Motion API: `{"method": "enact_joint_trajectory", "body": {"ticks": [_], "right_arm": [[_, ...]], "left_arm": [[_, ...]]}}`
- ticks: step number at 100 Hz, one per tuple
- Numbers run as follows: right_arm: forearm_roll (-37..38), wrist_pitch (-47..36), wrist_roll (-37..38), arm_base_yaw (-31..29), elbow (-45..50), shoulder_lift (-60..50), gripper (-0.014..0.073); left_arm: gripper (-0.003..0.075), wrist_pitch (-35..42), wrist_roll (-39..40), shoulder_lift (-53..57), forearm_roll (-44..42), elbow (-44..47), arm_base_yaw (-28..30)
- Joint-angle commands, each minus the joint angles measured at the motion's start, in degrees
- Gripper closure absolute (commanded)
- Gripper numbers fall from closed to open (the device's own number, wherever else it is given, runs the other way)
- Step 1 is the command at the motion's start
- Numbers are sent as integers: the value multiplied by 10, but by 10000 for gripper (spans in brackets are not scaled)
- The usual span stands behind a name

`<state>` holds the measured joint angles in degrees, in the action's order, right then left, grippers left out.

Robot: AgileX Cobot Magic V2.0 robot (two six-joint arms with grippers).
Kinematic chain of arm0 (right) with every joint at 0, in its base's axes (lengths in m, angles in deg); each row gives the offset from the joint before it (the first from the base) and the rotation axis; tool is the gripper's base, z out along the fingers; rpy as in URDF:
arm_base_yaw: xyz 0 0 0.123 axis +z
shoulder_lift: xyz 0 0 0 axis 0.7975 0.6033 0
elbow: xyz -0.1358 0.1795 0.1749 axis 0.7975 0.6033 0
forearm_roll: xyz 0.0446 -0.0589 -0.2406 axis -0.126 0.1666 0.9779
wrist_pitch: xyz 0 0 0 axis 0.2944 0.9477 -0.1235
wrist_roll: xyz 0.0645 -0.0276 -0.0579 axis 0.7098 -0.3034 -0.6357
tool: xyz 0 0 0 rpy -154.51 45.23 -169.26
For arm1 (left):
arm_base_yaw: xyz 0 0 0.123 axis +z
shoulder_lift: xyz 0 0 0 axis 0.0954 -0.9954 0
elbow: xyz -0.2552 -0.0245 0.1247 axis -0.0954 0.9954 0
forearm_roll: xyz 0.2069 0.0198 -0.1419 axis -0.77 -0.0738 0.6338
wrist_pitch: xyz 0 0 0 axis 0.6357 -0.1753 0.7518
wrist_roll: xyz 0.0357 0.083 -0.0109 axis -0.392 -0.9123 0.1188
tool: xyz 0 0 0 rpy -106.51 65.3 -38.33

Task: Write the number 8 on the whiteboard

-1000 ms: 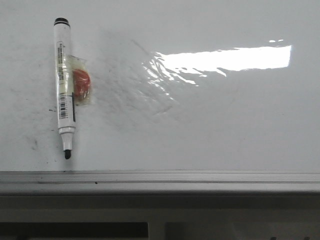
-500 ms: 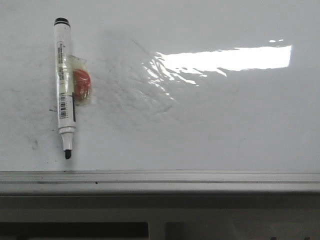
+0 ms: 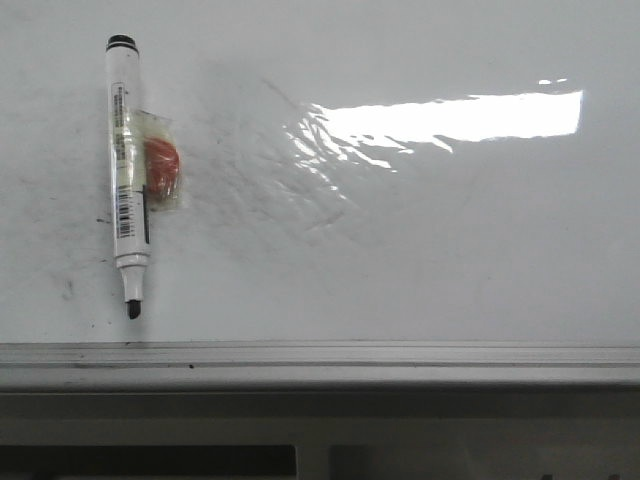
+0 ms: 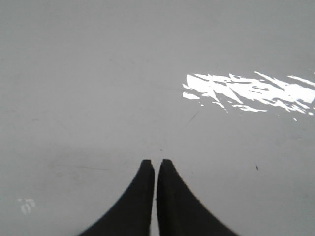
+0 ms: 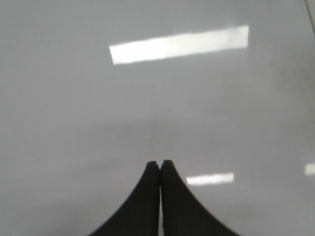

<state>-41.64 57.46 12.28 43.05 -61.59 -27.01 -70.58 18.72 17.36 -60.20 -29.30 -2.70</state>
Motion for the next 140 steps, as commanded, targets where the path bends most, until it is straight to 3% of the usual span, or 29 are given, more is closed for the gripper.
{"method": "enact_joint_trajectory", "body": {"ticks": [1,12,38,45,63,81,98,140], "right_arm": [[-11,17,1,1,-41,46,657],[-11,60,1,5,-69,92,657],[-13,59,1,29,-78,117,657],[-13,61,1,29,-78,117,657],[-13,61,1,29,-78,117,657],[-13,60,1,29,-78,117,657],[-13,60,1,29,-78,117,657],[-13,61,1,29,-78,117,657]], "left_arm": [[741,18,-1,-31,-14,-42,2],[741,18,-1,-61,3,-62,2],[727,34,-1,-92,3,-68,2],[660,48,-1,-96,3,-68,2],[366,96,1,-99,4,-68,2],[346,121,8,-105,46,-68,-21],[345,133,8,-137,25,-68,-107],[345,264,8,-282,-19,-68,-426]]}}
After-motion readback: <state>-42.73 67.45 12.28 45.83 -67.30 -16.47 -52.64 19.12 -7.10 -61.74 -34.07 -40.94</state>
